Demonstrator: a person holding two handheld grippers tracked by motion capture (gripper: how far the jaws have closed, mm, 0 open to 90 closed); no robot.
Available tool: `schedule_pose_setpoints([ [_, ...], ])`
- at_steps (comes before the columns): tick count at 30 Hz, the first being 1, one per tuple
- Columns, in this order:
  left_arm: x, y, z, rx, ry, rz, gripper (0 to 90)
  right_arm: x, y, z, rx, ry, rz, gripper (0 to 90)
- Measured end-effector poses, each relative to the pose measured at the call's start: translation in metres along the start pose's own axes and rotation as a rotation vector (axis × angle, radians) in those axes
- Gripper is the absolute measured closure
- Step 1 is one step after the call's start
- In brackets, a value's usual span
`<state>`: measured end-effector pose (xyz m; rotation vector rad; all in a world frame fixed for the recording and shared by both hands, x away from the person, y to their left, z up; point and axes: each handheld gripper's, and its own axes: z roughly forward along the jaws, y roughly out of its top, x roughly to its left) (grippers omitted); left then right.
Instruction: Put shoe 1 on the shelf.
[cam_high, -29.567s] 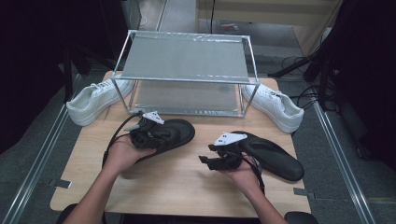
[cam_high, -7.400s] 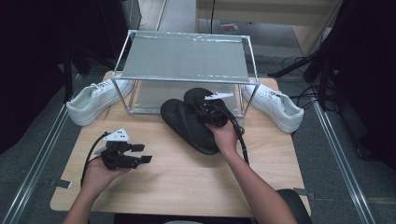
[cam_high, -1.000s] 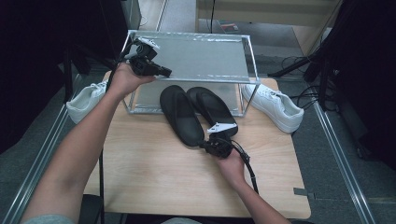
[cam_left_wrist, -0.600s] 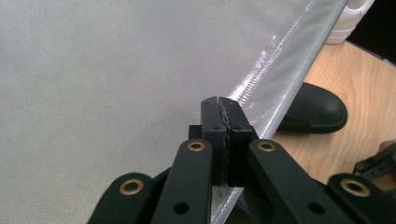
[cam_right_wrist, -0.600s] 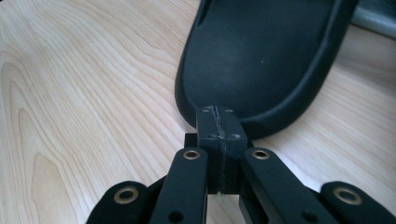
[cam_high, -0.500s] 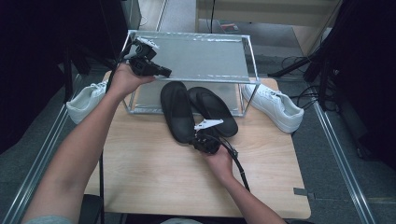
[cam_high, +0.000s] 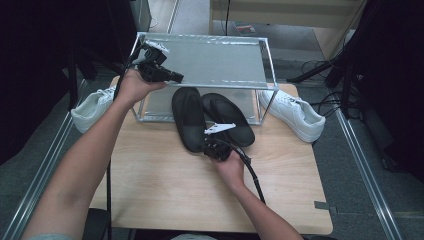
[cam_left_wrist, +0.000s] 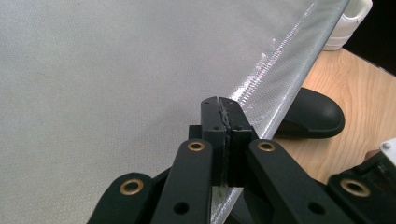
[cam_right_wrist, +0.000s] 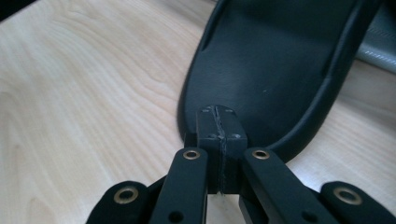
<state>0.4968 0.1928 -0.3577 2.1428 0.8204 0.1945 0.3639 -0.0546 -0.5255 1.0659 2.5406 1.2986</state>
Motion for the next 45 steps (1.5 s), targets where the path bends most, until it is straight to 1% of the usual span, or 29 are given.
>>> schedule_pose_setpoints([
  [2, 0.000, 0.000, 0.000, -0.002, 0.001, 0.002, 90.0, 0.003, -0.004, -0.002, 0.019, 0.015, -0.011, 90.0],
  [5, 0.000, 0.000, 0.000, -0.006, -0.001, 0.004, 90.0, 0.008, -0.014, -0.004, 0.043, 0.002, -0.050, 90.0],
  [7, 0.001, -0.001, 0.001, -0.010, -0.003, -0.001, 90.0, 0.006, -0.018, -0.004, 0.045, -0.012, -0.051, 90.0],
  [8, 0.001, -0.001, 0.001, -0.010, -0.003, -0.001, 90.0, 0.004, -0.018, -0.004, 0.041, -0.010, -0.038, 90.0],
  [9, 0.001, -0.001, 0.001, -0.009, -0.003, 0.001, 90.0, 0.003, -0.018, -0.003, 0.036, -0.008, -0.038, 90.0],
  [11, 0.001, -0.001, 0.000, -0.007, -0.003, 0.005, 90.0, 0.001, -0.015, -0.002, 0.028, -0.015, -0.036, 90.0],
  [14, 0.000, -0.001, 0.001, -0.012, 0.000, 0.004, 90.0, -0.003, -0.010, 0.002, 0.018, -0.010, -0.018, 90.0],
  [16, 0.000, -0.001, 0.001, -0.011, 0.001, 0.006, 90.0, -0.004, -0.006, 0.005, 0.012, -0.006, -0.007, 90.0],
  [20, 0.000, -0.001, 0.001, -0.010, 0.004, 0.006, 90.0, -0.004, 0.004, 0.011, -0.007, -0.001, -0.001, 90.0],
  [23, 0.000, -0.001, 0.001, -0.009, 0.003, 0.005, 90.0, -0.004, 0.009, 0.016, -0.002, -0.005, 0.002, 90.0],
  [28, -0.001, 0.000, 0.001, -0.006, 0.007, 0.004, 90.0, -0.007, 0.017, 0.026, -0.007, 0.010, 0.022, 90.0],
  [32, -0.002, 0.000, 0.001, -0.007, 0.019, 0.011, 90.0, -0.008, 0.025, 0.035, -0.008, -0.004, 0.015, 90.0],
  [35, -0.001, -0.001, 0.001, -0.007, 0.011, 0.002, 90.0, -0.009, 0.030, 0.042, -0.006, -0.006, 0.001, 90.0],
  [36, 0.000, -0.001, 0.001, -0.008, 0.009, 0.000, 90.0, -0.010, 0.032, 0.044, -0.009, -0.003, 0.008, 90.0],
  [38, -0.001, -0.001, 0.001, -0.009, 0.011, 0.002, 90.0, -0.013, 0.036, 0.048, -0.006, 0.013, 0.038, 90.0],
  [39, -0.001, -0.001, 0.001, -0.008, 0.013, 0.002, 90.0, -0.013, 0.038, 0.050, -0.006, 0.009, 0.040, 90.0],
  [42, -0.001, -0.001, 0.001, -0.010, 0.008, -0.001, 90.0, -0.012, 0.043, 0.055, -0.005, -0.010, 0.026, 90.0],
  [45, 0.000, -0.001, 0.001, -0.012, 0.004, -0.003, 90.0, -0.011, 0.050, 0.062, -0.007, -0.012, 0.022, 90.0],
])
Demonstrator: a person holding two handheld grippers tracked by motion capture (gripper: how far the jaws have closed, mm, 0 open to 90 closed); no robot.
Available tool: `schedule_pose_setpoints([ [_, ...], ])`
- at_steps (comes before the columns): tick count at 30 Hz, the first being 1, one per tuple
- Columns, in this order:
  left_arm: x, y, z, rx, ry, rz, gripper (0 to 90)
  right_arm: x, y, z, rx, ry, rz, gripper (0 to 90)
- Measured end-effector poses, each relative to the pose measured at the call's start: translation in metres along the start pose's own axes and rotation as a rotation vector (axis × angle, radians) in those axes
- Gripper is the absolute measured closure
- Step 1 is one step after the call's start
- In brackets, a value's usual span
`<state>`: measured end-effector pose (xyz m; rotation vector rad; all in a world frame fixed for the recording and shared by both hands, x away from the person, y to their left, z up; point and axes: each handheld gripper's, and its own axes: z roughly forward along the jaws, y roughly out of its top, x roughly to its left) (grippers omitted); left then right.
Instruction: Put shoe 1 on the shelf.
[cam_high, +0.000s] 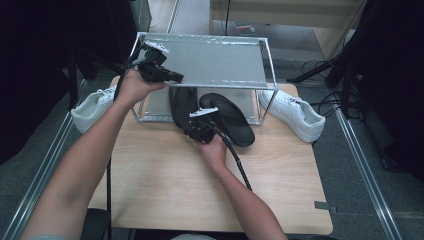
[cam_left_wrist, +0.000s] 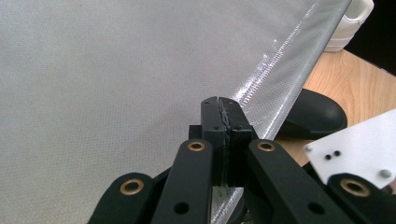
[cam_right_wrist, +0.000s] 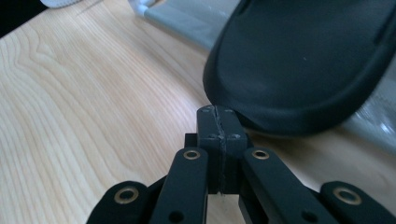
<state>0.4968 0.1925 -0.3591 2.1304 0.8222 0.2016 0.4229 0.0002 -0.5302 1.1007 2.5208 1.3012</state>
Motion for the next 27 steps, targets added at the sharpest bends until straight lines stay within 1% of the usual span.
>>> schedule_pose_setpoints([
  [4, 0.000, 0.000, 0.000, -0.004, -0.001, -0.001, 90.0, 0.003, 0.008, 0.008, -0.003, 0.000, 0.005, 90.0],
  [5, 0.000, -0.001, 0.000, -0.003, 0.004, 0.005, 90.0, 0.003, 0.010, 0.010, -0.002, 0.001, 0.002, 90.0],
  [7, -0.001, -0.001, 0.000, -0.007, 0.007, 0.001, 90.0, 0.004, 0.014, 0.015, 0.001, -0.004, 0.004, 90.0],
  [8, 0.000, -0.001, 0.000, -0.008, 0.005, 0.003, 90.0, 0.004, 0.016, 0.017, 0.000, -0.005, -0.004, 90.0],
  [10, 0.000, -0.002, 0.000, -0.013, -0.002, 0.000, 90.0, 0.004, 0.018, 0.019, 0.001, -0.004, 0.001, 90.0],
  [12, 0.000, -0.002, 0.000, -0.013, -0.001, 0.000, 90.0, 0.005, 0.016, 0.019, 0.023, 0.010, 0.012, 90.0],
  [13, 0.000, -0.002, 0.000, -0.011, 0.000, 0.002, 90.0, 0.006, 0.015, 0.017, 0.026, 0.015, 0.009, 90.0],
  [16, 0.000, -0.002, 0.000, -0.012, 0.005, 0.001, 90.0, 0.008, 0.008, 0.008, 0.023, 0.021, -0.009, 90.0],
  [18, -0.001, -0.001, 0.000, -0.009, 0.011, 0.004, 90.0, 0.010, 0.002, -0.001, 0.013, 0.030, -0.007, 90.0],
  [21, -0.001, -0.001, 0.000, -0.006, 0.009, -0.001, 90.0, 0.014, -0.008, -0.016, -0.003, 0.035, -0.029, 90.0],
  [23, -0.001, -0.001, 0.000, -0.004, 0.011, -0.004, 90.0, 0.013, -0.015, -0.028, -0.013, 0.045, -0.029, 90.0],
  [27, -0.002, 0.000, 0.000, -0.001, 0.013, -0.004, 90.0, 0.011, -0.027, -0.050, -0.019, 0.049, -0.032, 90.0],
])
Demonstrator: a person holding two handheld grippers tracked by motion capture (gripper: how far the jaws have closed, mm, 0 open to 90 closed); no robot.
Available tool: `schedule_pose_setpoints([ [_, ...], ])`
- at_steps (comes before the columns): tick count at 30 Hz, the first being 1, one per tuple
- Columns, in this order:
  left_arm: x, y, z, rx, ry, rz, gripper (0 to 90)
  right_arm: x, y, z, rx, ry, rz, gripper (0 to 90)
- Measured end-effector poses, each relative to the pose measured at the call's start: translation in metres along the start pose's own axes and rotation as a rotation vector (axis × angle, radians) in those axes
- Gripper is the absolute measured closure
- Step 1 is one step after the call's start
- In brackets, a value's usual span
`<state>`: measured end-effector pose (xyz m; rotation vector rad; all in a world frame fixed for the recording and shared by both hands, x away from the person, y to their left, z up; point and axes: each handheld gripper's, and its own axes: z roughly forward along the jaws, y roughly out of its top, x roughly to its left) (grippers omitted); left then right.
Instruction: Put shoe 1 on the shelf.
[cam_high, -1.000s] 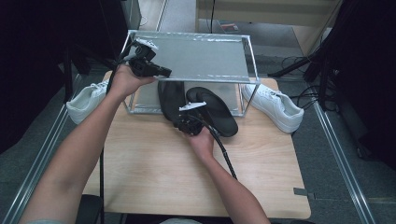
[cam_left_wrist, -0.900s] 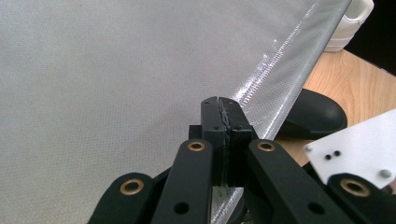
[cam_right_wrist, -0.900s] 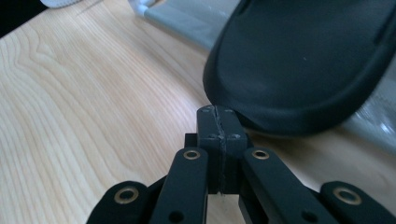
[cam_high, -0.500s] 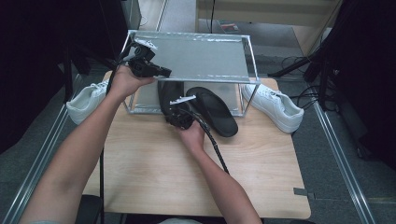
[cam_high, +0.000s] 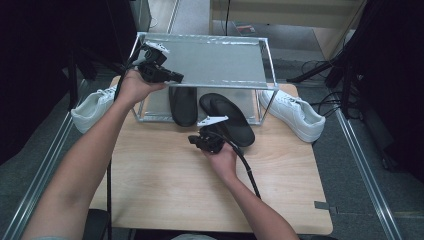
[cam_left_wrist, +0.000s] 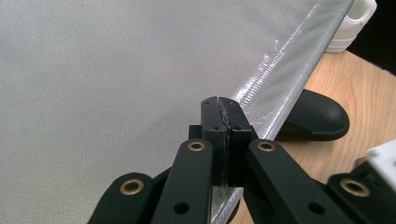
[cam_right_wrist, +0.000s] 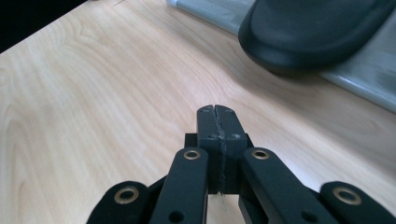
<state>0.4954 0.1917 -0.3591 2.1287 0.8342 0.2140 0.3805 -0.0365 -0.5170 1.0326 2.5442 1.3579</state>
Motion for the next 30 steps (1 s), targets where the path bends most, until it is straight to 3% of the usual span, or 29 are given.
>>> schedule_pose_setpoints([
  [12, 0.000, 0.000, 0.000, 0.003, 0.003, -0.001, 90.0, -0.016, -0.021, -0.058, -0.031, -0.031, 0.018, 90.0],
  [22, 0.000, 0.000, 0.000, -0.001, -0.002, -0.008, 90.0, -0.042, -0.047, -0.101, -0.036, -0.111, 0.075, 90.0],
  [30, 0.000, 0.000, 0.000, 0.001, 0.000, -0.002, 90.0, -0.057, -0.060, -0.124, -0.045, -0.166, 0.088, 90.0],
])
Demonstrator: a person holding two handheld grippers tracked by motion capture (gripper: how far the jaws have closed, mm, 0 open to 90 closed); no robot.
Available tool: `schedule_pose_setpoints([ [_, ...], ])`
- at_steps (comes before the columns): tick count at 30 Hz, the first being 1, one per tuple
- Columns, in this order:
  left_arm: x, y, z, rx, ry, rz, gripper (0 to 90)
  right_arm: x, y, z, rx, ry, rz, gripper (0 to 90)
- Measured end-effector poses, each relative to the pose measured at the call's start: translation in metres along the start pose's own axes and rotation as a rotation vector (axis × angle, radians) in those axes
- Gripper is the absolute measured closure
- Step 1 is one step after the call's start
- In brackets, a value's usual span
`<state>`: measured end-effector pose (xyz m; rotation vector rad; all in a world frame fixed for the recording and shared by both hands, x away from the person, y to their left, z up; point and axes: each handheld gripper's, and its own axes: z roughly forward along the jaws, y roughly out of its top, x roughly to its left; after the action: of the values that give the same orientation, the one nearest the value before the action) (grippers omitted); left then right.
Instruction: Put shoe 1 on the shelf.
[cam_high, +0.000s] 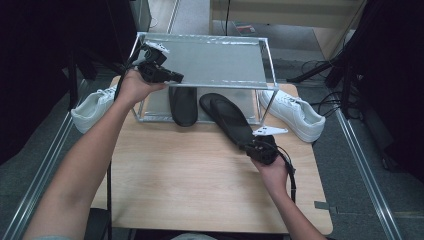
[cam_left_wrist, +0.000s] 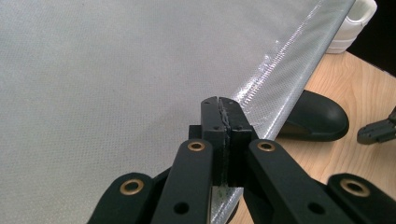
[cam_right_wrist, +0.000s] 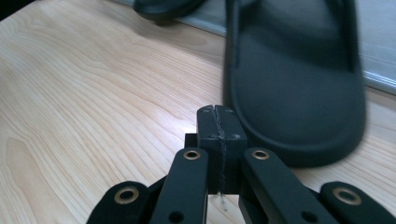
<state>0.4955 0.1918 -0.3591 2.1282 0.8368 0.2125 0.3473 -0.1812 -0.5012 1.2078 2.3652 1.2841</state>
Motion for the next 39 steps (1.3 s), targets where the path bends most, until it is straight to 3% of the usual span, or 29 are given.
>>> schedule_pose_setpoints([
  [9, 0.000, 0.001, 0.000, 0.007, 0.000, 0.007, 90.0, -0.021, -0.013, -0.012, -0.004, -0.029, 0.047, 90.0],
  [19, 0.001, 0.001, 0.000, 0.007, -0.005, 0.016, 90.0, -0.042, -0.023, -0.023, 0.011, -0.094, 0.039, 90.0],
  [26, 0.004, 0.000, 0.001, -0.010, -0.020, -0.002, 90.0, -0.050, -0.028, -0.015, 0.042, -0.114, 0.053, 90.0],
  [34, 0.003, 0.000, 0.001, -0.002, -0.013, 0.006, 90.0, -0.054, -0.025, -0.002, 0.064, -0.123, 0.064, 90.0],
  [39, 0.003, 0.000, 0.001, -0.004, -0.012, 0.009, 90.0, -0.056, -0.021, 0.003, 0.050, -0.122, 0.073, 90.0],
])
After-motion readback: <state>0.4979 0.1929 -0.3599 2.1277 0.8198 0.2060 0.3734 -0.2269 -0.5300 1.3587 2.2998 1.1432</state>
